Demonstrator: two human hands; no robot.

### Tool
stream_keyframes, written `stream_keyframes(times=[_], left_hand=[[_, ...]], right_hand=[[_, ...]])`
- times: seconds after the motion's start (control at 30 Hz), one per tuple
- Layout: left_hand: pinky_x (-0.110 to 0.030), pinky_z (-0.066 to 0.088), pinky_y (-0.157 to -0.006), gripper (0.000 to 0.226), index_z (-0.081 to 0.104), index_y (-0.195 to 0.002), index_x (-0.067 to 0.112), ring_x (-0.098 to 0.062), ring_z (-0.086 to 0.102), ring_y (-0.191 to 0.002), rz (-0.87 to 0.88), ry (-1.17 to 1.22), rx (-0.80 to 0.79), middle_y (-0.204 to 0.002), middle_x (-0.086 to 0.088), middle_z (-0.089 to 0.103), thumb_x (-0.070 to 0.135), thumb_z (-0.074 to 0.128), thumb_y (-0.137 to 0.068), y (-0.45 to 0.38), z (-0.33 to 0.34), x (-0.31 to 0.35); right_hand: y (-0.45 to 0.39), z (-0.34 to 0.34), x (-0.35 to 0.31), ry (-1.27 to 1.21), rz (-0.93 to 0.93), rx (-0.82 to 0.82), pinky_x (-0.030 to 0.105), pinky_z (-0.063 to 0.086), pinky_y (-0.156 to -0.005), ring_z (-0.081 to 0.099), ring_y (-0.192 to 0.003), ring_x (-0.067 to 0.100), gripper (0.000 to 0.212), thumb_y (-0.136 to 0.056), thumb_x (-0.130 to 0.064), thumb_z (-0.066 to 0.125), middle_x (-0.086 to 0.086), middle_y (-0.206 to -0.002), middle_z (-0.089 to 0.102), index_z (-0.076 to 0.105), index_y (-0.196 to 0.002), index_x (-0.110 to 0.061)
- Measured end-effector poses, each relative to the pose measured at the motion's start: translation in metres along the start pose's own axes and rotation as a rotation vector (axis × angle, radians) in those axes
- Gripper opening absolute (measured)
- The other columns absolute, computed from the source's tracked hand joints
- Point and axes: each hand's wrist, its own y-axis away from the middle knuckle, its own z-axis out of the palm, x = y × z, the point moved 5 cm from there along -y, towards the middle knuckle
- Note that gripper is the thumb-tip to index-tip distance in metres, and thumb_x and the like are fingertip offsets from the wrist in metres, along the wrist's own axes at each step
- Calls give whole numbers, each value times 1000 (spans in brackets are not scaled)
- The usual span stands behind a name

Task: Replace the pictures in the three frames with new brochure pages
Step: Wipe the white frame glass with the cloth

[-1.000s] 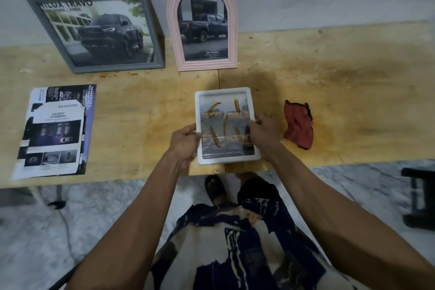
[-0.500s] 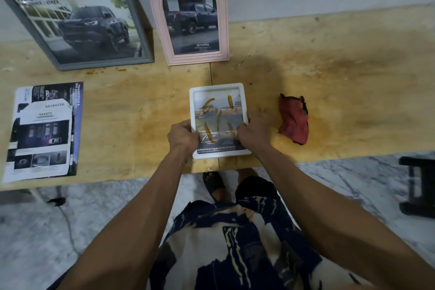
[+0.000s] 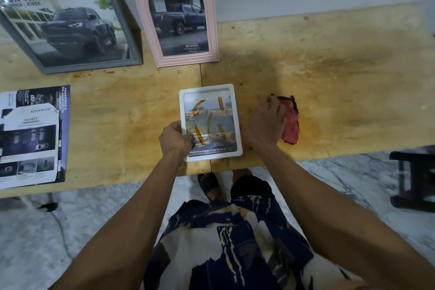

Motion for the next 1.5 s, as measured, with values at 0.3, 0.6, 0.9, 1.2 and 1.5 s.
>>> stream_keyframes(times=[0.3, 0.6, 0.9, 1.2, 1.5], left_hand=[[-25, 47, -71, 38, 66, -126, 14, -21, 62, -85, 19, -35, -9, -109, -8, 73, 2, 66, -89, -3, 2, -2], [-30, 51, -79, 34, 65, -125, 15, -22, 65, -89, 62, -84, -40, -103, -4, 72, 13, 67, -92, -5, -2, -5], [-54, 38, -99, 44, 42, -146, 25, -33, 40, -127, 453, -364, 123, -140, -9, 49, 39, 36, -105, -11, -5, -8], [-58, 26, -109, 51, 23, -156, 35, -29, 27, -141, 554, -611, 104, -159, 0, 30, 43, 18, -106, -16, 9, -17], [-63, 16, -116, 51, 14, -158, 36, -30, 17, -150, 502, -615, 140, -165, 3, 19, 44, 16, -108, -27, 11, -29]], right_hand=[[-17, 10, 57, 79, 225, -234, 58, 32, -101, 23, -131, 41, 67, -89, -18, 49, 1, -159, 11, 24, -149, -31], [-33, 4, 65, -143, 188, -157, 48, 39, -95, 39, -123, 44, 47, -101, -17, 43, 15, -142, 39, 38, -148, -17], [-18, -1, -30, -426, -129, -3, 29, 38, -90, 57, -112, 27, 40, -101, -17, 46, 12, -127, 61, 51, -140, -9], [-6, 50, -63, 98, -337, -90, 48, 33, -101, 36, -133, 35, 56, -98, -32, 34, 11, -149, 43, 36, -148, -7], [-1, 81, -69, 286, -403, 22, 42, 33, -91, 43, -131, 31, 60, -90, -26, 49, 16, -146, 46, 41, -144, 0]])
